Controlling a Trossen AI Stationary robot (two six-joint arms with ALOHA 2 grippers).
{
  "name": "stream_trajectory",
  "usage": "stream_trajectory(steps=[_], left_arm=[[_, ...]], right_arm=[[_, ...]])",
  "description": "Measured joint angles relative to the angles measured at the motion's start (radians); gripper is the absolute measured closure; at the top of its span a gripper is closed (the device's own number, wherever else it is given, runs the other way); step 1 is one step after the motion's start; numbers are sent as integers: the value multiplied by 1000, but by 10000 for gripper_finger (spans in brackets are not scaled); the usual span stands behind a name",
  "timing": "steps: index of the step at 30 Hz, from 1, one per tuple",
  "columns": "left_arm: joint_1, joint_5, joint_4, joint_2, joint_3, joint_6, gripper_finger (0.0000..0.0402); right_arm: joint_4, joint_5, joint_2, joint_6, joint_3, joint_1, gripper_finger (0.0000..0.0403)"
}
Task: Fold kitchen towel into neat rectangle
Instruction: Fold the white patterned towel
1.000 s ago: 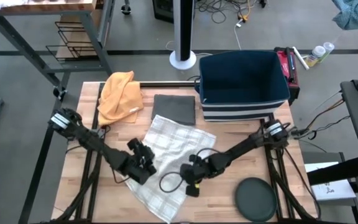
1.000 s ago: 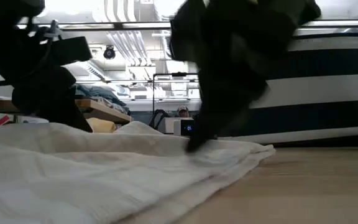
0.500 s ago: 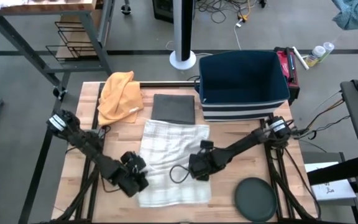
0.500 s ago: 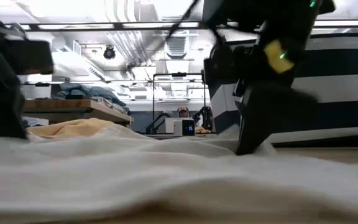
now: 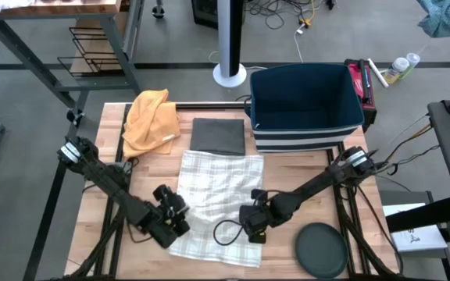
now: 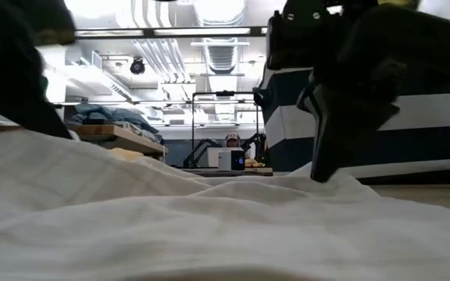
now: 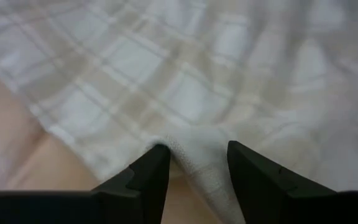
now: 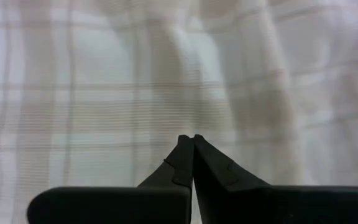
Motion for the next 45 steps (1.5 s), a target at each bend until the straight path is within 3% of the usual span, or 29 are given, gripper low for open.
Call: stream_trajectory(steps=[6, 11, 17, 22, 26, 33, 35, 41, 45], left_arm=[[33, 159, 32, 1, -26, 70, 241], [-43, 259, -6, -1, -26, -11, 233], [-151, 304, -73, -26, 17, -100, 209], [-149, 232, -193, -71, 68, -104, 188], [-64, 151, -152, -107, 32, -43, 191], [145, 98, 296, -98, -153, 231, 226], [197, 87, 353, -95, -210, 259, 236], [264, -76, 427, -90, -367, 165, 247], [263, -112, 457, -86, -440, 88, 237]], right_arm=[[28, 5, 10, 118, -55, 41, 403], [47, 6, 0, 126, -101, 49, 403], [18, 28, -7, 89, -112, 40, 403], [8, 42, -39, 64, -120, 22, 403], [56, 65, -56, 59, -120, 15, 403], [119, -12, -35, 116, -144, 24, 403], [121, -24, -37, 159, -162, 34, 403], [123, -41, -51, 250, -162, 77, 403], [121, -59, -73, 211, -123, 88, 403]])
